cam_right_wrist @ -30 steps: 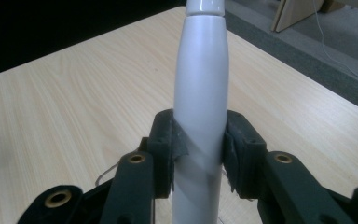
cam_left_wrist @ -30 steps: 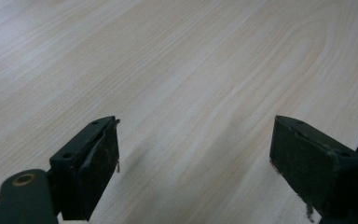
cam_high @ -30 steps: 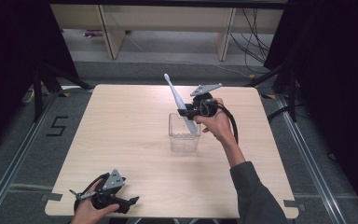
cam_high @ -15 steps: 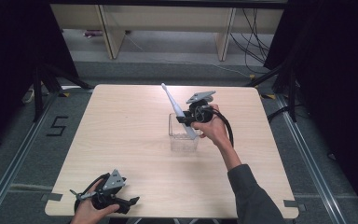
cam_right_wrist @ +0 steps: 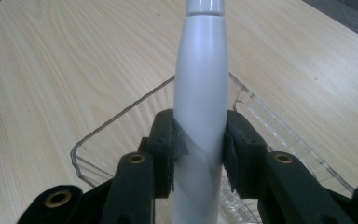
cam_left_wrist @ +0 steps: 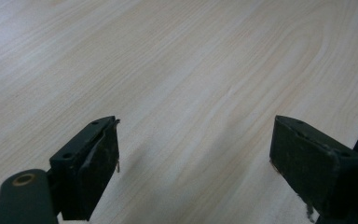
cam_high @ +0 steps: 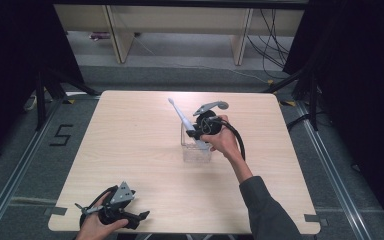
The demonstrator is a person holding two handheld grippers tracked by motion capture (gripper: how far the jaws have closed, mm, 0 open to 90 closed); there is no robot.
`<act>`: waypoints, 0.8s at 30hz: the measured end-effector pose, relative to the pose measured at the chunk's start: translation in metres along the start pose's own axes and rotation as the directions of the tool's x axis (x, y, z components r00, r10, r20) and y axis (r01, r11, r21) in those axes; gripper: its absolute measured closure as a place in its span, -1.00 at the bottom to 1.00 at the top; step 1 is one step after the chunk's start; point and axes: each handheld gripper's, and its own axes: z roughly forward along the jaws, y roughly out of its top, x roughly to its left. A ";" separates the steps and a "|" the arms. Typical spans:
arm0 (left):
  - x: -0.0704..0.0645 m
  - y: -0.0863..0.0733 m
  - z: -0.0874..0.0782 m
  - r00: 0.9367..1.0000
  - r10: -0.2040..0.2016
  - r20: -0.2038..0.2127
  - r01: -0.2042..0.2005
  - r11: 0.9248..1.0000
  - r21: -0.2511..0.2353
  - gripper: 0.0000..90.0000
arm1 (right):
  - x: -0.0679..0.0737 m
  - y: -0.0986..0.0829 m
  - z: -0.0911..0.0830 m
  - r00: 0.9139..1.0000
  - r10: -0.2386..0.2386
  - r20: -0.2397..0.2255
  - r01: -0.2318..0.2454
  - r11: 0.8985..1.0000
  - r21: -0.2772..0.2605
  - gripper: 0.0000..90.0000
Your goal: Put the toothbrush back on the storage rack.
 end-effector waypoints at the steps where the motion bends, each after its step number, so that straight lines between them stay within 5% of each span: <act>1: 0.000 0.000 0.000 1.000 0.000 0.000 0.000 1.000 0.000 -0.67 | 0.000 0.000 0.000 1.000 0.000 0.000 0.000 1.000 0.000 0.48; 6: 0.000 0.000 0.000 1.000 0.001 0.000 -0.001 1.000 0.000 -0.67 | -0.002 -0.001 0.004 1.000 -0.010 0.001 0.010 0.999 0.033 0.48; 8: 0.000 0.000 0.000 1.000 0.005 0.000 -0.005 1.000 0.000 -0.67 | 0.000 -0.001 0.003 1.000 0.027 0.014 -0.028 0.997 0.067 0.48; 13: -0.001 0.000 0.000 1.000 -0.006 0.001 0.006 1.000 -0.004 -0.67 | -0.002 0.000 0.010 1.000 -0.012 0.009 0.011 0.996 0.084 0.48; 17: 0.000 0.000 0.000 1.000 0.005 0.001 -0.005 1.000 0.002 -0.67 | -0.002 0.000 0.013 1.000 0.023 0.022 -0.025 0.993 0.116 0.48; 24: -0.001 0.000 0.000 1.000 0.004 0.001 -0.004 1.000 0.001 -0.67 | -0.002 -0.001 0.015 1.000 -0.002 0.005 0.001 0.989 0.146 0.47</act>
